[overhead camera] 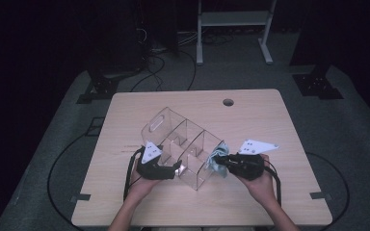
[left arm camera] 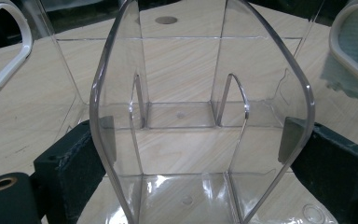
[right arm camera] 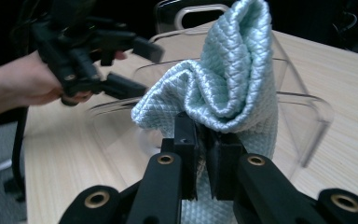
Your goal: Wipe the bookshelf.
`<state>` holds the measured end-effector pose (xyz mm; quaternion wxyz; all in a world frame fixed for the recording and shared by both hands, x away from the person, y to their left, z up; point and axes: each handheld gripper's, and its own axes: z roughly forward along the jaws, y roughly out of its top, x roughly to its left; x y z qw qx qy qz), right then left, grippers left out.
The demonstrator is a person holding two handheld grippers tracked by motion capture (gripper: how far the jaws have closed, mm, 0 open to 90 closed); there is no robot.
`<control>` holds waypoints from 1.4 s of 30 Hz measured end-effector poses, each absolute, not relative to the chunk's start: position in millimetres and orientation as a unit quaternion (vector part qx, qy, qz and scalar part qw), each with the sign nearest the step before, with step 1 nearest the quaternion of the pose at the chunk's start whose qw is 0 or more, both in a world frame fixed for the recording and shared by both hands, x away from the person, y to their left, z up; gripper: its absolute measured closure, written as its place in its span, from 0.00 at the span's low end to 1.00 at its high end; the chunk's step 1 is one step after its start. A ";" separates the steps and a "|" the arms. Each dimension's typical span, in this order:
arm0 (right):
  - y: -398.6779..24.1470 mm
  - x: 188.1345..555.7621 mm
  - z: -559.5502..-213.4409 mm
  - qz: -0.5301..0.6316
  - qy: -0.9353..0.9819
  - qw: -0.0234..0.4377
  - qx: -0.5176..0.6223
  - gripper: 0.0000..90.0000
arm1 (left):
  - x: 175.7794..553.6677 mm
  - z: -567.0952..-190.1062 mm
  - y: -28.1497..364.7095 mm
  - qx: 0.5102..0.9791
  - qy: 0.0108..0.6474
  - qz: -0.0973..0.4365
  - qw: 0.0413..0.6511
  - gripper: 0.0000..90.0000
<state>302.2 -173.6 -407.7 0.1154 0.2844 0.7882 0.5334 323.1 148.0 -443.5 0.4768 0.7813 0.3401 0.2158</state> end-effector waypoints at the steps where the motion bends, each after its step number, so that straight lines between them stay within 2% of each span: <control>1: -171.1 300.1 -406.3 0.529 0.792 0.122 0.279 0.92 | 323.1 -443.8 148.4 0.780 0.340 0.216 0.479 0.08; 5: -173.6 304.1 -407.2 0.532 0.785 0.116 0.295 0.92 | 323.6 -443.4 147.3 0.780 0.341 0.218 0.478 0.08; 10: -159.5 290.3 -407.4 0.532 0.798 0.103 0.266 0.92 | 323.6 -443.9 148.4 0.778 0.343 0.218 0.479 0.08; 16: -160.8 290.7 -408.8 0.530 0.793 0.107 0.279 0.93 | 323.9 -443.5 147.4 0.777 0.344 0.221 0.479 0.08; 22: -138.9 273.1 -412.2 0.524 0.812 0.091 0.240 0.93 | 323.9 -444.0 149.6 0.775 0.348 0.219 0.480 0.08; 28: -151.5 283.3 -414.1 0.529 0.801 0.094 0.265 0.93 | 324.2 -443.8 147.4 0.774 0.349 0.222 0.480 0.08; 35: -127.3 264.9 -424.2 0.509 0.826 0.090 0.225 0.93 | 324.4 -444.1 150.7 0.773 0.351 0.220 0.480 0.08; 42: -137.4 277.7 -436.4 0.505 0.822 0.078 0.252 0.93 | 324.1 -443.7 150.2 0.773 0.350 0.219 0.481 0.08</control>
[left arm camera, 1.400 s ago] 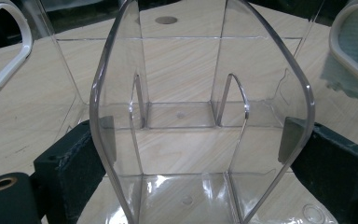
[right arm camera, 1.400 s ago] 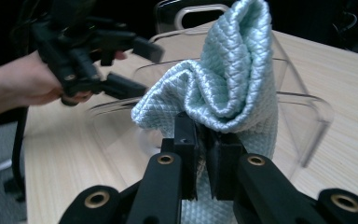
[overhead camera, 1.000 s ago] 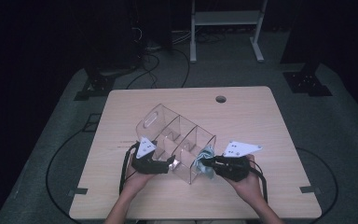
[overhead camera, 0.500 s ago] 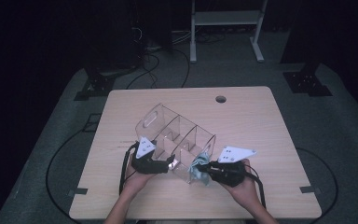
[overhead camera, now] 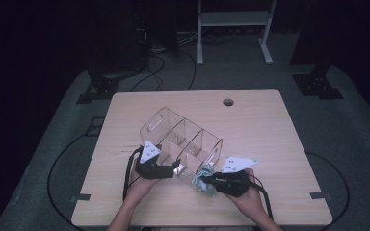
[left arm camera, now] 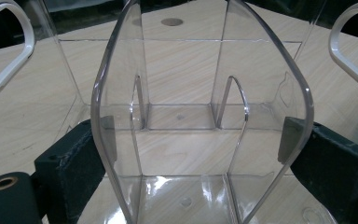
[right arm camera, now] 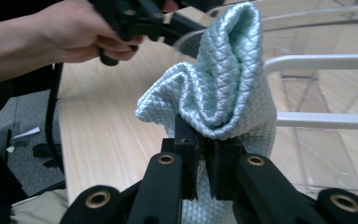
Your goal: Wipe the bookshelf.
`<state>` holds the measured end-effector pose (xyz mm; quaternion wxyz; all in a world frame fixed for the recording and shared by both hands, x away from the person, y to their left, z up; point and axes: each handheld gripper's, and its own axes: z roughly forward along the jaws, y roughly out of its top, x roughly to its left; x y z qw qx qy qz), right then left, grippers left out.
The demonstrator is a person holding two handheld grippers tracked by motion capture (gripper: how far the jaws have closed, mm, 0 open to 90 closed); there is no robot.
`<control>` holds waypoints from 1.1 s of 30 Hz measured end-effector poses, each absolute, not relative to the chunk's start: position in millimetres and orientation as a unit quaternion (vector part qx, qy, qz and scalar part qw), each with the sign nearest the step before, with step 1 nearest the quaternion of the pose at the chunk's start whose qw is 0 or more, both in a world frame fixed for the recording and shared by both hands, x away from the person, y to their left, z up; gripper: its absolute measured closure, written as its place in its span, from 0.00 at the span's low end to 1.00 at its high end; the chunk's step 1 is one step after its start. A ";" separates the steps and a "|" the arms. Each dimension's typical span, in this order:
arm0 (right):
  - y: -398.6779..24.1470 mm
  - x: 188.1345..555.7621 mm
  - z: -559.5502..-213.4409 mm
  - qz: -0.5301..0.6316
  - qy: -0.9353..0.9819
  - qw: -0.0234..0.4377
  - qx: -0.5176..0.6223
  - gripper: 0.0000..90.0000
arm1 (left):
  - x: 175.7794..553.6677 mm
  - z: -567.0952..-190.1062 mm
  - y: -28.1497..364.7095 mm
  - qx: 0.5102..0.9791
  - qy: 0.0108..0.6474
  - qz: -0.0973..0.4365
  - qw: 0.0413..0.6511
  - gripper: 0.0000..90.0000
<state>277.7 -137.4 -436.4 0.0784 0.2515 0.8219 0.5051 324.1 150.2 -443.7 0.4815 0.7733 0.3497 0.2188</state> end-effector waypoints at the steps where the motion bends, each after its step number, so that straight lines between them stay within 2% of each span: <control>1: -140.3 280.0 -435.8 0.504 0.820 0.083 0.257 0.93 | 324.2 -443.6 150.1 0.774 0.349 0.219 0.481 0.08; 6: -161.4 295.6 -435.3 0.504 0.805 0.109 0.293 0.93 | 324.1 -443.7 149.8 0.775 0.347 0.217 0.482 0.08; 9: -174.0 307.5 -434.4 0.514 0.787 0.106 0.324 0.93 | 323.6 -443.9 147.7 0.775 0.345 0.216 0.484 0.08; 16: -162.6 297.9 -431.4 0.525 0.794 0.086 0.294 0.93 | 323.7 -443.8 149.5 0.776 0.347 0.215 0.482 0.08; 21: -176.0 311.4 -431.8 0.517 0.783 0.119 0.325 0.93 | 323.6 -443.4 147.5 0.778 0.343 0.216 0.481 0.09; 33: -166.7 304.3 -430.7 0.516 0.794 0.104 0.303 0.93 | 324.0 -444.2 148.1 0.776 0.344 0.214 0.483 0.08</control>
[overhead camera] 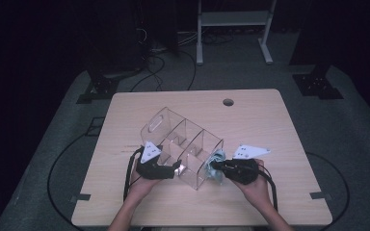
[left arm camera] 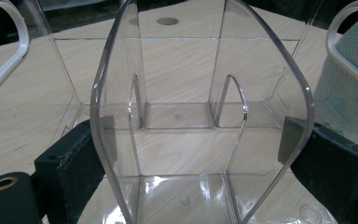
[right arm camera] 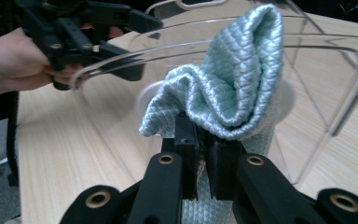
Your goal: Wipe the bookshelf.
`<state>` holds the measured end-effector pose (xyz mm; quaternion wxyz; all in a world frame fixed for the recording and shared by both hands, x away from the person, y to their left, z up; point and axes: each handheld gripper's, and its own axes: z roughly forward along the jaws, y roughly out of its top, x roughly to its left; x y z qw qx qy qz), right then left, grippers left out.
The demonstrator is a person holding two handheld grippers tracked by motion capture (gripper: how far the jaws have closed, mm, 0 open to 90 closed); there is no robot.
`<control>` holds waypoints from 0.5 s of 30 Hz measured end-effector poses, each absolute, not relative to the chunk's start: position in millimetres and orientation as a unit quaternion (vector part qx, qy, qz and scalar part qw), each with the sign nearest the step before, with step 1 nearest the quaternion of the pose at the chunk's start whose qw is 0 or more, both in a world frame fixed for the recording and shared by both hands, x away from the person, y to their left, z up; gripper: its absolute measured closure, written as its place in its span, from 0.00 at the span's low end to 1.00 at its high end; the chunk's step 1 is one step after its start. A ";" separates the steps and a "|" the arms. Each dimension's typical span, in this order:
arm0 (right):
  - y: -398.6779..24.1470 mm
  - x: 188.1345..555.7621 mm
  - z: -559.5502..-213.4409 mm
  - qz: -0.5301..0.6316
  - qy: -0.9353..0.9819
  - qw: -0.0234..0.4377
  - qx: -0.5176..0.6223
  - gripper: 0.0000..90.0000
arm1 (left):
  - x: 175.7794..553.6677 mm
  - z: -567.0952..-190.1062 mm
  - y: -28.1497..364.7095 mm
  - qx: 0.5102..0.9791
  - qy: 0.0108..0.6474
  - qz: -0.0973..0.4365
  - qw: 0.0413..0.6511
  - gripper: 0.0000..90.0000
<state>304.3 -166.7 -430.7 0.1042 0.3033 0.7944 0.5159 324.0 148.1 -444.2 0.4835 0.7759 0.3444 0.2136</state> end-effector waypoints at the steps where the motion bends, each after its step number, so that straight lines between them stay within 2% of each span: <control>1: -168.3 306.1 -431.0 0.515 0.793 0.108 0.308 0.93 | 324.2 -444.0 147.9 0.776 0.344 0.214 0.483 0.08; 5: -185.3 320.8 -432.1 0.514 0.775 0.129 0.345 0.93 | 324.0 -444.4 148.1 0.775 0.343 0.214 0.485 0.08; 12: -186.6 332.5 -457.7 0.485 0.785 0.112 0.369 0.93 | 323.9 -444.3 147.8 0.776 0.344 0.215 0.484 0.08; 15: -188.6 334.8 -458.0 0.487 0.782 0.105 0.375 0.93 | 323.7 -444.7 148.3 0.775 0.344 0.214 0.485 0.08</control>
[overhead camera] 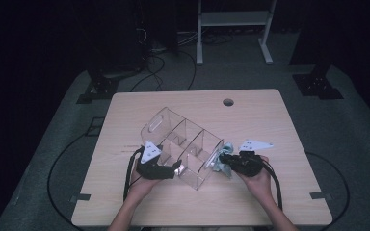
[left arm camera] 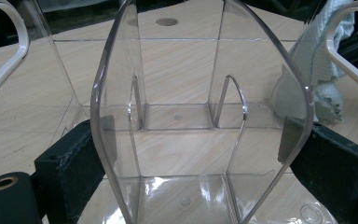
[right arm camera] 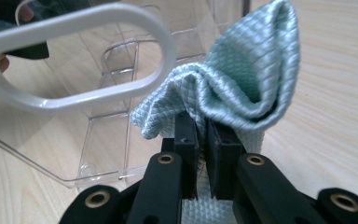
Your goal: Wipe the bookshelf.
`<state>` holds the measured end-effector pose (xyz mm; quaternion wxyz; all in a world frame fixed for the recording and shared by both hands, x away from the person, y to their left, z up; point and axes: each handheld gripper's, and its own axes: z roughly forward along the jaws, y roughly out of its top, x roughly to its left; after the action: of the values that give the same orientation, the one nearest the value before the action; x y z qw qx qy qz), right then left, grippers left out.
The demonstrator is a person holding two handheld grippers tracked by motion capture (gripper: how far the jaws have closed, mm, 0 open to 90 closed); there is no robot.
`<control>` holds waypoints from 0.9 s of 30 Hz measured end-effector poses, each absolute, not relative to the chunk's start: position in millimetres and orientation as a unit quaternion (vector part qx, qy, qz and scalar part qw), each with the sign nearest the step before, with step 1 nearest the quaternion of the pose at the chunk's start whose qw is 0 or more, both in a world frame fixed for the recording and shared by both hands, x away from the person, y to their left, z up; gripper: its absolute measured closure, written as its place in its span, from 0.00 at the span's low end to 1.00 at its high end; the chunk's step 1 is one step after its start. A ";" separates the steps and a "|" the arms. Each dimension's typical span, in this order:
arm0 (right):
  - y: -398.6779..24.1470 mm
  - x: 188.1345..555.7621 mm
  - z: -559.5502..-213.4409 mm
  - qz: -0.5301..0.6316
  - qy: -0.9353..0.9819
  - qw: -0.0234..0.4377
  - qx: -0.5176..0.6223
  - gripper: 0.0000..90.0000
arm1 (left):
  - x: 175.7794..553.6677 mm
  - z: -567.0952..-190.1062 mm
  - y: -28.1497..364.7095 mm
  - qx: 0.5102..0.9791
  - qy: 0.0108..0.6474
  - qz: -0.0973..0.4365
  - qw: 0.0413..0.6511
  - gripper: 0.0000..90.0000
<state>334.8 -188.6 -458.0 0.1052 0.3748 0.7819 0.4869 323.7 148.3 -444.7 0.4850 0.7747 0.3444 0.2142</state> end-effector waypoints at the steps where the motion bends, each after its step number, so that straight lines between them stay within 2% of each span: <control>1: -189.3 334.7 -456.6 0.489 0.779 0.106 0.377 0.93 | 323.7 -444.7 148.3 0.775 0.344 0.214 0.485 0.08; 6: -191.7 340.8 -470.5 0.471 0.786 0.102 0.387 0.93 | 323.9 -444.5 148.1 0.776 0.343 0.214 0.484 0.08; 10: -187.3 346.1 -495.3 0.448 0.798 0.077 0.396 0.92 | 323.7 -444.8 148.5 0.775 0.345 0.214 0.485 0.08; 16: -192.5 344.0 -479.7 0.466 0.788 0.090 0.393 0.93 | 323.7 -444.7 148.3 0.775 0.345 0.214 0.485 0.08; 21: -185.3 344.3 -492.7 0.443 0.804 0.083 0.389 0.92 | 323.6 -444.8 148.1 0.774 0.345 0.215 0.485 0.08; 27: -184.0 343.0 -486.8 0.447 0.802 0.090 0.384 0.93 | 323.8 -444.8 149.5 0.775 0.345 0.213 0.484 0.08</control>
<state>343.0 -184.0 -486.8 0.0899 0.3843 0.8025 0.4475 323.8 149.5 -444.8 0.4839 0.7755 0.3448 0.2135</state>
